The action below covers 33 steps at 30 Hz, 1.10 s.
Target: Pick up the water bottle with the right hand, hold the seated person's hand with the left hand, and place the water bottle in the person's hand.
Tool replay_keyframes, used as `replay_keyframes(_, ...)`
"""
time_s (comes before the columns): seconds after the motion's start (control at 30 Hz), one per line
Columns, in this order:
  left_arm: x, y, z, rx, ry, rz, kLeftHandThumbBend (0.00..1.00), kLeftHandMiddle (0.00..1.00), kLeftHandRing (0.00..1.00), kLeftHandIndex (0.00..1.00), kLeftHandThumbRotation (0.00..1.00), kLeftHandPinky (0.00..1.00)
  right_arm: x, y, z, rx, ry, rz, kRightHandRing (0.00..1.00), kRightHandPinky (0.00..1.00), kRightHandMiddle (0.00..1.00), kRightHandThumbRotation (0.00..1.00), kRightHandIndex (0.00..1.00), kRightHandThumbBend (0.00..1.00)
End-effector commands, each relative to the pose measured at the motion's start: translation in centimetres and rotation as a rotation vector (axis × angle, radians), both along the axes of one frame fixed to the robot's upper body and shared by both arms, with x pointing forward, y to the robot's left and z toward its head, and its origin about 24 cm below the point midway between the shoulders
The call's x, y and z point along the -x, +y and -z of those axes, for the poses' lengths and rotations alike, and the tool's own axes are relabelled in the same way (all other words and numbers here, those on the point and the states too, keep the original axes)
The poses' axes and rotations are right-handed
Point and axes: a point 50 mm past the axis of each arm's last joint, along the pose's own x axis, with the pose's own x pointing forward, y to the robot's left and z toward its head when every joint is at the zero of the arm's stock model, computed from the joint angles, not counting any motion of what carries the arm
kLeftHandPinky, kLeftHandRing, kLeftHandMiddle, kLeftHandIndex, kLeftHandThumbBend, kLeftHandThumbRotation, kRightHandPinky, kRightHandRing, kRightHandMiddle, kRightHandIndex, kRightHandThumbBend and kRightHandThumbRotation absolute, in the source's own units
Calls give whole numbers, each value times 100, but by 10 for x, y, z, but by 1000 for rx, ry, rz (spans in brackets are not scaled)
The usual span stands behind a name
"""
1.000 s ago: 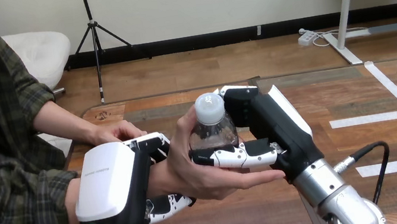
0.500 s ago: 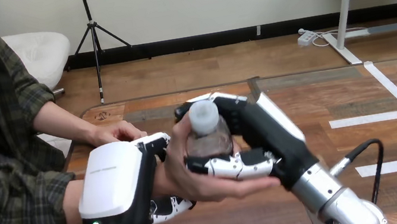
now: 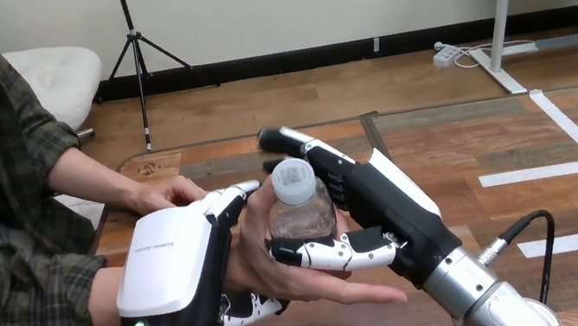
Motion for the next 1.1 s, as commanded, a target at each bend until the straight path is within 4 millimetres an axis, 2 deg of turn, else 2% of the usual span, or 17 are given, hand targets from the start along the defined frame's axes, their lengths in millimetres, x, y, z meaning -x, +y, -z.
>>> replay_keyframes(0.0,-11,-13,-29,53,-132,93,88,99,95,96,0,81,-6,3,-18,-23,-81,-14,100,100,100,23,100,82)
replay_keyframes(0.33,-10,-11,-29,215,-66,196,75,99,95,93,10,85,-7,0,-17,-61,-64,5,100,100,100,23,100,80)
replay_keyframes(0.53,-9,-10,-30,366,10,299,73,100,98,96,17,93,-8,-3,-17,-68,-54,15,100,100,100,24,100,78)
replay_keyframes(0.73,-10,-7,-31,483,71,396,77,100,100,97,24,99,-9,-6,-16,-73,-48,22,100,100,100,24,100,76)
replay_keyframes(0.9,-10,-5,-33,529,103,447,83,100,100,98,29,99,-10,-7,-17,-82,-35,28,100,100,100,23,100,74)
replay_keyframes(1.07,-11,-2,-35,553,120,478,87,99,99,97,30,99,-12,-10,-18,-83,-37,33,100,100,100,22,99,73)
